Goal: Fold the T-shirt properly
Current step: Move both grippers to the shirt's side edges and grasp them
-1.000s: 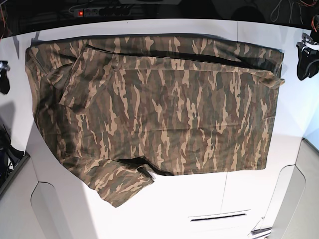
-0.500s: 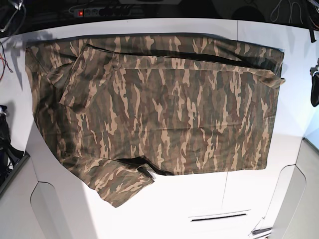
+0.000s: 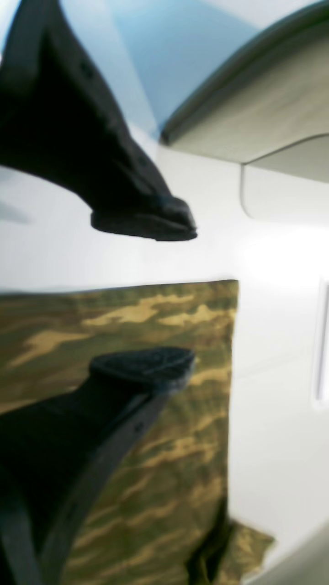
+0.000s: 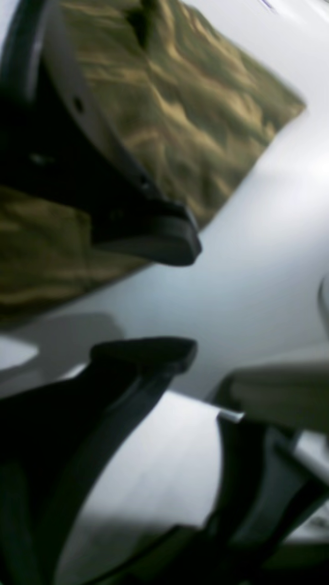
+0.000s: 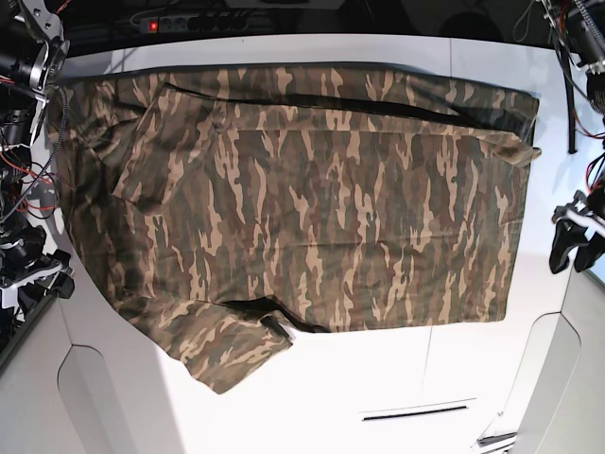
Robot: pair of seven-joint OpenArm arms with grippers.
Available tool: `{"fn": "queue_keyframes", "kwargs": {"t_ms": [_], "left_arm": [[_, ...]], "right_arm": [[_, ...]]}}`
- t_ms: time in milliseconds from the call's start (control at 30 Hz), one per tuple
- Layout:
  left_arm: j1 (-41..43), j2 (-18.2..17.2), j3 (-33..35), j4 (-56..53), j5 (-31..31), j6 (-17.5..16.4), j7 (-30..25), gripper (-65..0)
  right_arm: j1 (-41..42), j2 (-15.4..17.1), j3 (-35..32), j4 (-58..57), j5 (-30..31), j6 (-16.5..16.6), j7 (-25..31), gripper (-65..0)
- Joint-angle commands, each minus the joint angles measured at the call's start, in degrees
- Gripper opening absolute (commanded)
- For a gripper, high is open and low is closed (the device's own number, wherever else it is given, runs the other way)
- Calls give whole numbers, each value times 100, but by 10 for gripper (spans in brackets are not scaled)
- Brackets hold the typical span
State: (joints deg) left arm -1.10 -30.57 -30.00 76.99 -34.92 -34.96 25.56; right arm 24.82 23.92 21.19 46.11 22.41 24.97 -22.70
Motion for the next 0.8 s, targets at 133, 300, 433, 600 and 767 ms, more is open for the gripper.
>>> {"fn": "queue_keyframes", "kwargs": {"t_ms": [133,300,433,600,767], "left_arm": [[-1255,-240,654,-1587,227,-17,-546,-254],[-2170,-262,1360,-3156,717,-20,-1272,-254],[-2625,-258,2022,-4170,1069,-13,-1943,-226],[-2870,-164,2455,-4809,1080,428,-2282,-226],[-2870,46,2452,-4857,1082,435,-2280,-226]], "right_arm": [[197,-63,11,-291,-229,-35,387,-363],[195,-203,11,-483,-306,-39,518,-363],[192,-354,11,-584,-470,-39,562,-363],[195,-505,11,-623,-466,-35,579,-363],[199,-678,11,-623,-459,-9,584,-363]]}}
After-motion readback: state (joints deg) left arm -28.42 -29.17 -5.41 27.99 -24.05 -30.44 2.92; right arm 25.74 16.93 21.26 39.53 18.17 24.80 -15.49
